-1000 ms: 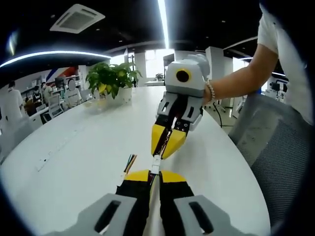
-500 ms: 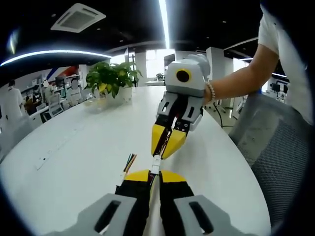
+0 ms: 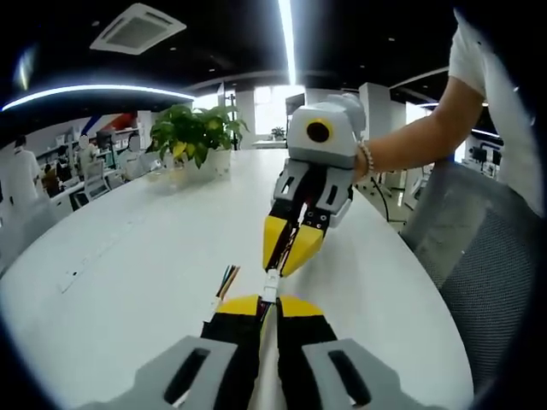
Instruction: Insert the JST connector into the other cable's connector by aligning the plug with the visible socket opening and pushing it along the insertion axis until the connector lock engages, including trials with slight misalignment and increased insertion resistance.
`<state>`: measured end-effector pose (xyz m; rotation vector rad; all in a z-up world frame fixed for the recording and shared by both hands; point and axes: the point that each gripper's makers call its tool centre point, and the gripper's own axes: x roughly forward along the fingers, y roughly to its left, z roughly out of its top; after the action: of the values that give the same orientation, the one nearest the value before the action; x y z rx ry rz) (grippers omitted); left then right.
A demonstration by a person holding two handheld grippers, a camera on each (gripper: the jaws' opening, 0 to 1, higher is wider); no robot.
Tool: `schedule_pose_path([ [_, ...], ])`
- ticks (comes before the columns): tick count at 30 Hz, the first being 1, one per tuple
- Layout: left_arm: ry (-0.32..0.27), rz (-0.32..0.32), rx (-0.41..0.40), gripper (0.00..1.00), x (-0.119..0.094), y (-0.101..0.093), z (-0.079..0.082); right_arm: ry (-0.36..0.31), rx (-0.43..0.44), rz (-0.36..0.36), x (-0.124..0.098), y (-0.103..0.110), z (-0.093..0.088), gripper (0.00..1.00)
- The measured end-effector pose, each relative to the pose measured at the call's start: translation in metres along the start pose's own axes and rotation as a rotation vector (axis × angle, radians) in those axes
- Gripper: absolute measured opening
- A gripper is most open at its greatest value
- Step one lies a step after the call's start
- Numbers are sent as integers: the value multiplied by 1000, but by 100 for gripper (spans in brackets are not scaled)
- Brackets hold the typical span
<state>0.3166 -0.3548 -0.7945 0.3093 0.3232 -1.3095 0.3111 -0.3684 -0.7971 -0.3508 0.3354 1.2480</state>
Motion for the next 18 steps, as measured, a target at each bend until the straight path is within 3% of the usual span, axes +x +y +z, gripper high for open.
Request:
schedule_pose_path([
  [18, 12, -8, -29, 0, 10, 13, -13, 13, 27, 8, 10, -11, -13, 3],
])
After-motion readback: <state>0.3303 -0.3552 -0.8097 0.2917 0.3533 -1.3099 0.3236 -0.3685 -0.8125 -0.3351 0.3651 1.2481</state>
